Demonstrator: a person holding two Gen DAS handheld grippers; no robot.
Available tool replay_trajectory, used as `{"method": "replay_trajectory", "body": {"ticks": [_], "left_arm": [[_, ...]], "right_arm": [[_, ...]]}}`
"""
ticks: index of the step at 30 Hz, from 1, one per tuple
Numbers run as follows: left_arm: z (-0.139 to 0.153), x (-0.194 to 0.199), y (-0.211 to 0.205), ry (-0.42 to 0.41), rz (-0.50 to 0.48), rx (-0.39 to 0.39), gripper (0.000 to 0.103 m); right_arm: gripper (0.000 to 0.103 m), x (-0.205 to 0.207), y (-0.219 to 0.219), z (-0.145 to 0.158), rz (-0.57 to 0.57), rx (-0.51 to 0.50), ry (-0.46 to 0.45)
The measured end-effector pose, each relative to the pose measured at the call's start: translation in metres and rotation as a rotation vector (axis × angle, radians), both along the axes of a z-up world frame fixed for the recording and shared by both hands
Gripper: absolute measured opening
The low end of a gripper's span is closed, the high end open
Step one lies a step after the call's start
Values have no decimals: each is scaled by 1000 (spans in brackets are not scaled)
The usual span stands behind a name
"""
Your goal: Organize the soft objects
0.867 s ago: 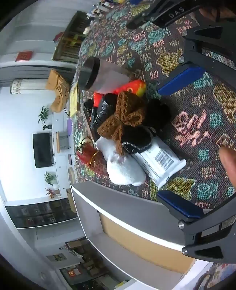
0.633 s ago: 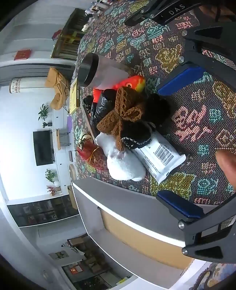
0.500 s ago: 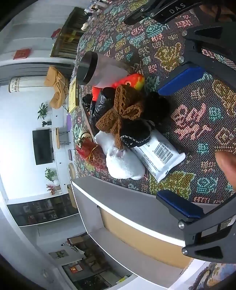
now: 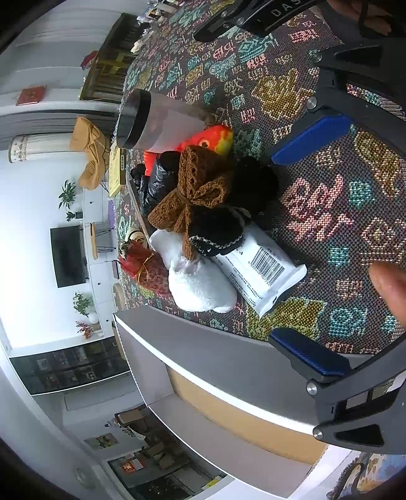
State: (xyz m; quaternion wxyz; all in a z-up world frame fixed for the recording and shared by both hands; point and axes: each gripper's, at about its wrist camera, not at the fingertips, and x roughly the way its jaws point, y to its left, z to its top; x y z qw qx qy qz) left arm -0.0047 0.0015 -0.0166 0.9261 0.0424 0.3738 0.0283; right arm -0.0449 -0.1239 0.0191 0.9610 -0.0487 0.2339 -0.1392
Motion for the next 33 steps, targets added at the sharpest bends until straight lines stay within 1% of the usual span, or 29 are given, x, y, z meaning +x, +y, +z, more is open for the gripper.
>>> {"method": "replay_trajectory", "body": {"ticks": [3, 11, 26, 33], "left_arm": [[-2, -1, -2, 5, -9, -8, 103], [-1, -8, -9, -7, -34, 3, 103], [-5, -8, -3, 6, -27, -6, 103], [-11, -8, -6, 18, -34, 1, 103]], "right_arm": [[86, 0, -1, -1, 2, 5, 3], [86, 0, -2, -1, 3, 15, -1], [86, 2, 0, -2, 7, 11, 2], [86, 2, 1, -3, 7, 13, 2]]}}
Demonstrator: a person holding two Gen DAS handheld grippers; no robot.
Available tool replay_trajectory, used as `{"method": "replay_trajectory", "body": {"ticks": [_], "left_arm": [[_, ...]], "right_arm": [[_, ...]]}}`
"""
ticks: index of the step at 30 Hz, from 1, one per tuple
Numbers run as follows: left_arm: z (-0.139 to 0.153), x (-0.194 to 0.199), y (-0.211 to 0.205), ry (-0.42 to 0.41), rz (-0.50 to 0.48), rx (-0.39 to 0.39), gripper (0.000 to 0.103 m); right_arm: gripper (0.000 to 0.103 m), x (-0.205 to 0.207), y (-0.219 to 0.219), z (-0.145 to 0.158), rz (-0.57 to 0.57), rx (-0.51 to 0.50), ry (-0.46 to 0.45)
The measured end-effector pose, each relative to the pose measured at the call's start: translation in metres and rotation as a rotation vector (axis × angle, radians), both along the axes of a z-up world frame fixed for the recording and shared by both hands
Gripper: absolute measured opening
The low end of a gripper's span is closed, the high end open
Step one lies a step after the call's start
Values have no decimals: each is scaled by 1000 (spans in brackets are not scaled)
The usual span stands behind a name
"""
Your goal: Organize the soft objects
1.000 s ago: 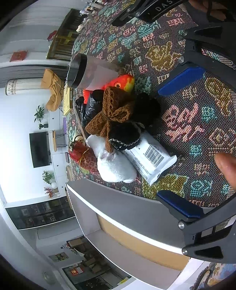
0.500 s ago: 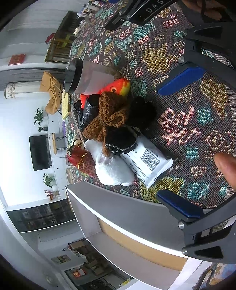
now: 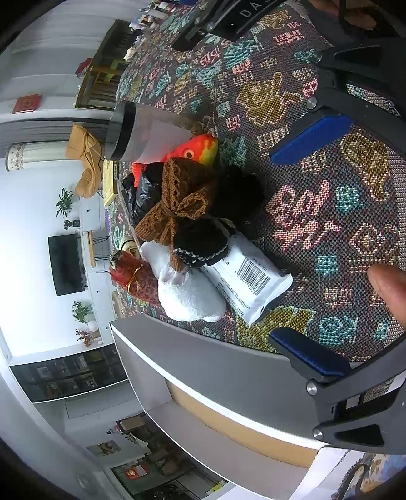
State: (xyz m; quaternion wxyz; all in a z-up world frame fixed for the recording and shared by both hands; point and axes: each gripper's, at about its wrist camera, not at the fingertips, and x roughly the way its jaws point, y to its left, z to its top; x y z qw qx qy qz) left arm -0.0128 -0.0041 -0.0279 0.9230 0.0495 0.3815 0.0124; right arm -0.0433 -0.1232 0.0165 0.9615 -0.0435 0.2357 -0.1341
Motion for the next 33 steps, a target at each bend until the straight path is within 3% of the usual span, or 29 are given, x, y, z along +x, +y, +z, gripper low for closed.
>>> {"method": "replay_trajectory", "body": {"ticks": [9, 15, 21, 30, 33], "left_arm": [[-17, 1, -1, 49, -19, 7, 103], [-43, 11, 2, 163, -26, -16, 103], [-56, 23, 6, 214, -33, -42, 103], [-56, 71, 12, 264, -64, -79, 103], [-58, 87, 18, 260, -45, -93, 103]], "right_arm": [[86, 1, 0, -1, 0, 7, 1], [86, 1, -1, -1, 2, 11, 6], [86, 2, -1, -2, 3, 9, 11], [86, 5, -1, -5, 14, 9, 42], [86, 15, 1, -11, 29, 12, 99]]}}
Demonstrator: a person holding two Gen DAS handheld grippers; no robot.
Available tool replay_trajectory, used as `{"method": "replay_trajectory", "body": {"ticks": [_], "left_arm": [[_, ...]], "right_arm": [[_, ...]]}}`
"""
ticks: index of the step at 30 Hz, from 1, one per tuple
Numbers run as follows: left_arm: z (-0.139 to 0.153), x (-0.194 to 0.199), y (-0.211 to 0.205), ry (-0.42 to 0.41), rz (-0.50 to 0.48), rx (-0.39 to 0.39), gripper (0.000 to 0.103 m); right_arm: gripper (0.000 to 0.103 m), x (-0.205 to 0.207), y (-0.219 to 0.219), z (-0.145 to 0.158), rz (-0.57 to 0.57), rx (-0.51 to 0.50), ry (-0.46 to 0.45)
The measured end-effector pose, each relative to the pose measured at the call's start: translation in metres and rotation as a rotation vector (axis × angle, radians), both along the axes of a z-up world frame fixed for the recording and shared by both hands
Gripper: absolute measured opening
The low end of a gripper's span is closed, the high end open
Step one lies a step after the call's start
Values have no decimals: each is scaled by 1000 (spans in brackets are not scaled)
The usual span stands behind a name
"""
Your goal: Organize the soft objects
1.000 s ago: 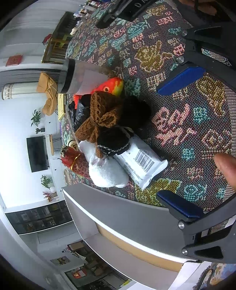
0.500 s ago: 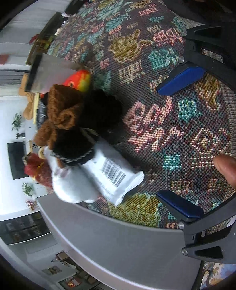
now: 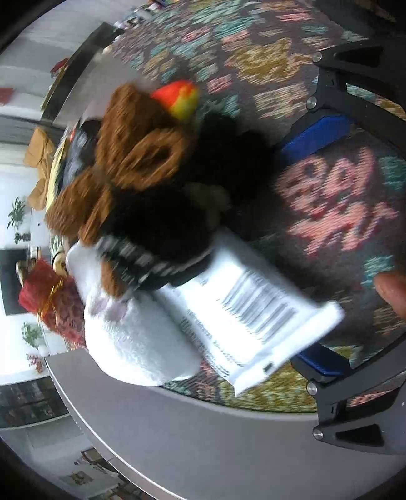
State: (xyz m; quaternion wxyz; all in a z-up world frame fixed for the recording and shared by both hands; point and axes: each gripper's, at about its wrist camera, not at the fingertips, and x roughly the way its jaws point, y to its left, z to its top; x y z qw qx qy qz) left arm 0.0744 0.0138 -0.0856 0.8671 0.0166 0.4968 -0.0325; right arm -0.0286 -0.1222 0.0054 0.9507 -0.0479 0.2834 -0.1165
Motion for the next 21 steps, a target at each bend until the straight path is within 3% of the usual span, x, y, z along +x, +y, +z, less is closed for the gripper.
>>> {"method": "replay_trajectory", "body": {"ticks": [4, 6, 7, 9, 14, 21], "left_arm": [[0, 14, 4, -35, -1, -6, 103], [-4, 15, 6, -72, -5, -10, 103], [-6, 13, 8, -94, -5, -13, 103], [-9, 10, 10, -113, -1, -16, 103], [-13, 4, 11, -126, -5, -19, 103], [-9, 7, 12, -122, -13, -23, 103]], "right_arm": [[86, 39, -3, -33, 62, 96, 259], [86, 63, -8, -61, 53, 156, 430], [86, 68, -11, -67, 54, 197, 454], [87, 72, -19, -65, 43, 261, 426], [96, 82, -21, -68, 8, 233, 371], [96, 83, -15, -69, -5, 222, 339]]}}
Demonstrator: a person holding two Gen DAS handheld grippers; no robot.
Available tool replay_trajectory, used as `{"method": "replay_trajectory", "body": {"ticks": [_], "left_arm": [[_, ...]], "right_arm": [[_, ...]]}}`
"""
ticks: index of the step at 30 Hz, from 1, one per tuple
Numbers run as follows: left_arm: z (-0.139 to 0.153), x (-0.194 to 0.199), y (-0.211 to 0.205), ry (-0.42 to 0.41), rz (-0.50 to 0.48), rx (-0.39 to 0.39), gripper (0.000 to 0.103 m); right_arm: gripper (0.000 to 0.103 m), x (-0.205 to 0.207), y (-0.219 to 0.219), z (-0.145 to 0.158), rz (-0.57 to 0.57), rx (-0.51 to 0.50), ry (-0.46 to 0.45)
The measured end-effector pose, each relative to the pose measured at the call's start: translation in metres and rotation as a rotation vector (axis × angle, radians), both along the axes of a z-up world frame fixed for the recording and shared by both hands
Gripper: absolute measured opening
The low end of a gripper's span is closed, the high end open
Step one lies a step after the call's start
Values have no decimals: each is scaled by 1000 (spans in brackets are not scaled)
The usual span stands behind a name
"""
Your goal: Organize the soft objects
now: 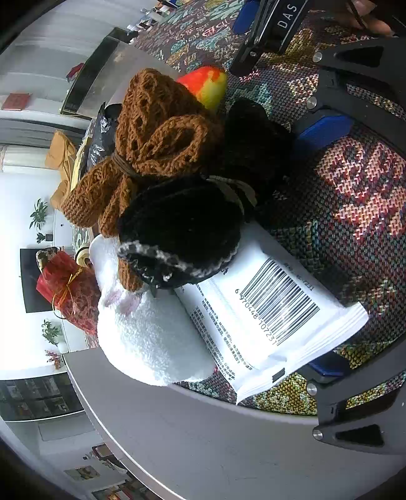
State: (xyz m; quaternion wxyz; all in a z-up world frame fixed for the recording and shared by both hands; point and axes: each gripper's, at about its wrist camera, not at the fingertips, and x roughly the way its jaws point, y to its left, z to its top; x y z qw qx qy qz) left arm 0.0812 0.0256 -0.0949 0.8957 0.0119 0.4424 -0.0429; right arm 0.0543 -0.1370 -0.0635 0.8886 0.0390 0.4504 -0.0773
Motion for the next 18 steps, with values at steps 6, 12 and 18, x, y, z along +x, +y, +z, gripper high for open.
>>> {"method": "replay_trajectory", "body": {"ticks": [6, 12, 18], "left_arm": [[1, 0, 0, 0, -3, -2, 103], [1, 0, 0, 0, -3, -1, 103], [0, 0, 0, 0, -2, 0, 103]], "right_arm": [[96, 1, 0, 0, 0, -1, 1], [96, 0, 0, 0, 0, -1, 1], [96, 0, 0, 0, 0, 0, 1]]}}
